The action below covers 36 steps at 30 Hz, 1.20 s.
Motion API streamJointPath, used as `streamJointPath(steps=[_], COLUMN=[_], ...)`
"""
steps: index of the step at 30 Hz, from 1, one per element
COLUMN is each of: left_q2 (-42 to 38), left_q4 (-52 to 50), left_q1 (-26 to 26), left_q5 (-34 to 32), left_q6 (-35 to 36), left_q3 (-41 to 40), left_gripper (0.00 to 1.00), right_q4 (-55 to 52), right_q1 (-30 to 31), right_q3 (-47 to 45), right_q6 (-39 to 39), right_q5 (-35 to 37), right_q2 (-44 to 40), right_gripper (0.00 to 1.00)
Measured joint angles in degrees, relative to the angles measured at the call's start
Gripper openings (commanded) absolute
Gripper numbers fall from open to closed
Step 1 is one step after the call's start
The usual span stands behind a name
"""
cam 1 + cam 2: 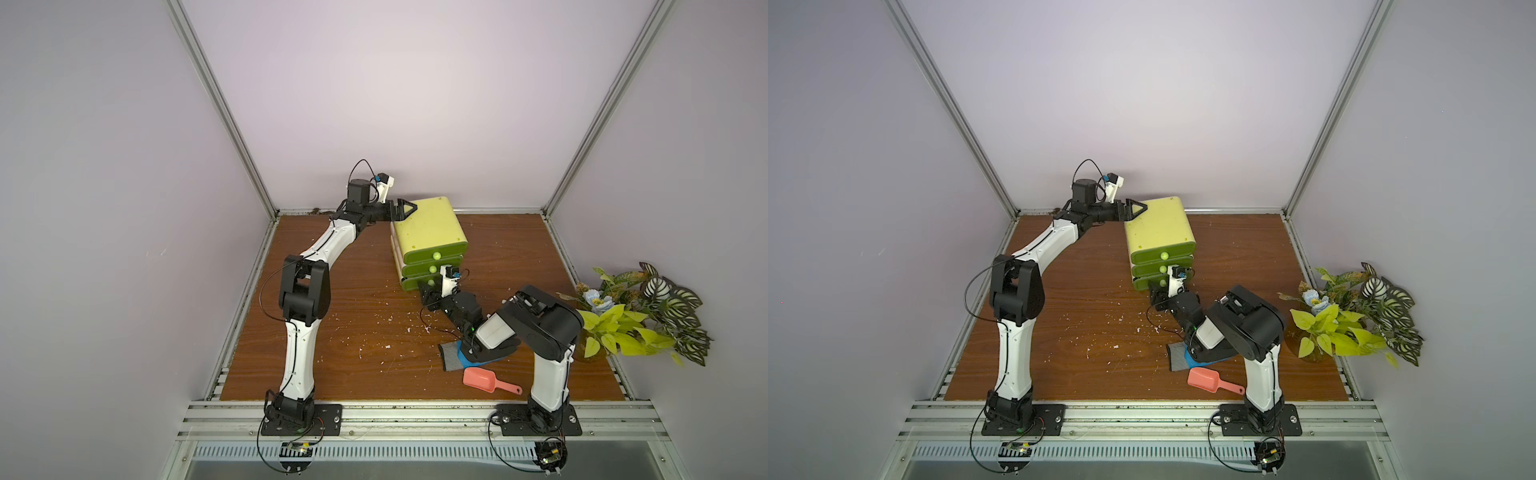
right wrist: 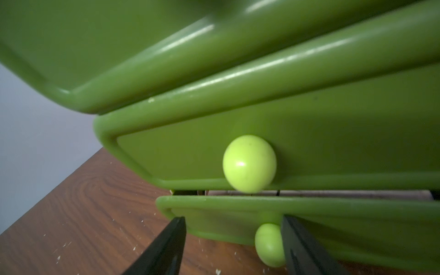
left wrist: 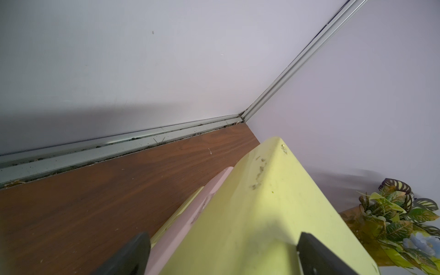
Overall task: Place the umbrella in the drawer by color
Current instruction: Close the drawer in the storage box, then move the storage box to the center of the board.
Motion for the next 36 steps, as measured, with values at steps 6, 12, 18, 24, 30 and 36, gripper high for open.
streamJointPath(steps=[6, 12, 18, 24, 30, 36], left_q2=[-0.22, -0.22, -0.33, -3.54, -18.86, -34.58], left_q4=[3.06, 6.58, 7.87, 3.45, 2.36, 6.23], left_q1=[0.0, 0.33, 2.51, 5.68, 6.86, 2.78], left_q5=[-0.33, -1.44, 0.37, -1.07, -6.78, -13.55], left_q6=[-4.66, -9.11, -15.26, -14.32, -11.91, -11.15], left_q3=[-1.18, -2.1, -2.08, -2.08, -15.13, -32.68], left_gripper=[0.99, 0.99, 0.99, 0.99, 0.99, 0.99], right_q4=[6.86, 1.07, -15.8, -38.53, -57.18, -62.23], right_q1=[0.24, 0.13, -0.52, -4.68, -12.72, -22.25], right_q3=[0.61, 2.45, -1.42, -1.14, 8.87, 23.47], right_q6=[-1.68, -5.01, -8.13, -11.67, -12.02, -6.82], right_q5=[0.46, -0.42, -5.07, -6.05, -10.34, -21.14], right_q2=[4.61, 2.69, -14.16, -36.0, -45.57, -38.82], right_gripper=[0.73, 0.79, 0.86, 0.99, 0.99, 0.99])
